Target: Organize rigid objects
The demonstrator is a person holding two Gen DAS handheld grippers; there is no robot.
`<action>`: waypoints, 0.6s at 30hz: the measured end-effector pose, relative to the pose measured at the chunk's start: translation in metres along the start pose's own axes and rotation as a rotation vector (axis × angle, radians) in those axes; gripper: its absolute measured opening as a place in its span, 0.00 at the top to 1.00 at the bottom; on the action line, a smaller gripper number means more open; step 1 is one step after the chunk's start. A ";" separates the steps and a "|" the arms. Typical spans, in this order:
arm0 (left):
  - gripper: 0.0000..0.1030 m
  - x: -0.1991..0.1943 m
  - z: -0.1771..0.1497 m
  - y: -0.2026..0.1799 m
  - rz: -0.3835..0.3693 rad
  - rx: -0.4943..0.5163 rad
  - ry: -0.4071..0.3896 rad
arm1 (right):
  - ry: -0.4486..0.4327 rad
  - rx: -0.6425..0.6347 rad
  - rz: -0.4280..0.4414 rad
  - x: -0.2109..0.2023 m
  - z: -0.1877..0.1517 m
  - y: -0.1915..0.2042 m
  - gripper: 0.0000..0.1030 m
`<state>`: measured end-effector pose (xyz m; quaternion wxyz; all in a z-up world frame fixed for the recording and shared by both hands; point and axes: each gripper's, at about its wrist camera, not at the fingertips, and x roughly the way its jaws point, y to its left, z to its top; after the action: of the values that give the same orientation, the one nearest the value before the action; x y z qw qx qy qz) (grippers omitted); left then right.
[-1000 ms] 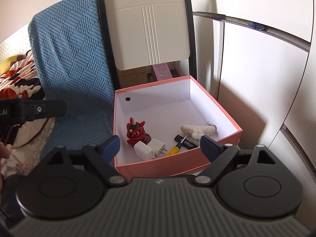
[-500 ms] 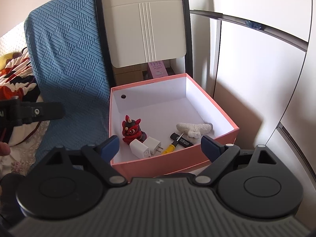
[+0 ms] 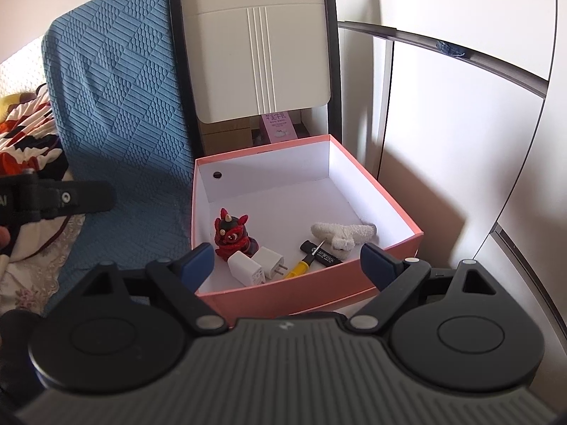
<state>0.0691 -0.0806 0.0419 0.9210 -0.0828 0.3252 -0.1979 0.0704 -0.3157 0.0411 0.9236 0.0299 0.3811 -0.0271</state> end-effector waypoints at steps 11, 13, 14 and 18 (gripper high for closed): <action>0.01 0.001 0.001 0.000 0.021 -0.002 0.004 | 0.004 0.005 0.003 0.001 -0.002 0.000 0.12; 0.01 0.001 0.001 0.000 0.020 -0.001 0.003 | 0.006 0.007 0.007 0.002 -0.002 0.000 0.12; 0.01 0.001 0.001 0.000 0.019 0.000 0.003 | 0.005 0.010 0.007 0.002 -0.002 -0.001 0.12; 0.01 0.001 0.000 0.000 0.017 0.000 0.004 | 0.003 0.012 -0.001 0.001 -0.002 -0.002 0.12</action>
<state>0.0703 -0.0815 0.0413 0.9220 -0.0795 0.3279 -0.1902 0.0697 -0.3179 0.0384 0.9229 0.0355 0.3823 -0.0298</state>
